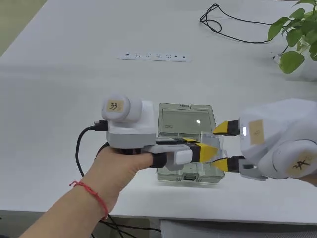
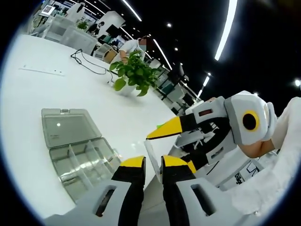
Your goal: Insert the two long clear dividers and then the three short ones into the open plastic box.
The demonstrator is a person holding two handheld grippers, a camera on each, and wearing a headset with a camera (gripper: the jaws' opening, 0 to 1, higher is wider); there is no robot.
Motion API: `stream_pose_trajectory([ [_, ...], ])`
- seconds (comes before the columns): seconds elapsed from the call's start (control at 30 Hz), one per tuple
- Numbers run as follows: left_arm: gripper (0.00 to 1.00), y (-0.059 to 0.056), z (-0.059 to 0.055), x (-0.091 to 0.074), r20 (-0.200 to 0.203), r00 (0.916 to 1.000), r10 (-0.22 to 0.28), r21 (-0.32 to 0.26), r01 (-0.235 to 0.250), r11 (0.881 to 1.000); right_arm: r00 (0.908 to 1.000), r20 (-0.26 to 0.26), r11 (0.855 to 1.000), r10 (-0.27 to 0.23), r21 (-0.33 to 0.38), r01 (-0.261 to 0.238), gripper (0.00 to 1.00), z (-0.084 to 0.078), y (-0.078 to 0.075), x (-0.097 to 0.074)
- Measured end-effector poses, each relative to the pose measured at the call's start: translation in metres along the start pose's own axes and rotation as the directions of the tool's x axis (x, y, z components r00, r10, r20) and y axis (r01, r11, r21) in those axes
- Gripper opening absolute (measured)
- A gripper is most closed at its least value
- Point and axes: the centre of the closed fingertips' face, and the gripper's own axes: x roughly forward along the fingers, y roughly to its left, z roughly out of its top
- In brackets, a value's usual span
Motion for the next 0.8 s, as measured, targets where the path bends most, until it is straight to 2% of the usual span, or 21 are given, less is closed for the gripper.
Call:
stream_pose_trajectory([
  [0.23, 0.01, -0.0013, 0.0007, 0.0003, 0.007, 0.9999, -0.012, -0.016, 0.012, 1.0, 0.9999, -0.007, 1.0, -0.011, -0.016, 0.011, 0.33, 0.0012, -0.0013, -0.0007],
  [0.67, 0.0, -0.0016, 0.0002, 0.0008, 0.02, 0.9996, -0.019, -0.05, 0.02, 0.999, 0.9998, -0.008, 0.999, -0.02, -0.033, 0.02, 0.33, 0.0012, -0.0012, -0.002],
  [0.8, 0.0, 0.0014, -0.0007, -0.0006, 0.014, 0.9999, -0.001, -0.05, 0.002, 0.999, 0.9997, -0.003, 0.999, -0.026, -0.033, 0.025, 0.34, 0.0024, -0.0016, -0.0019],
])
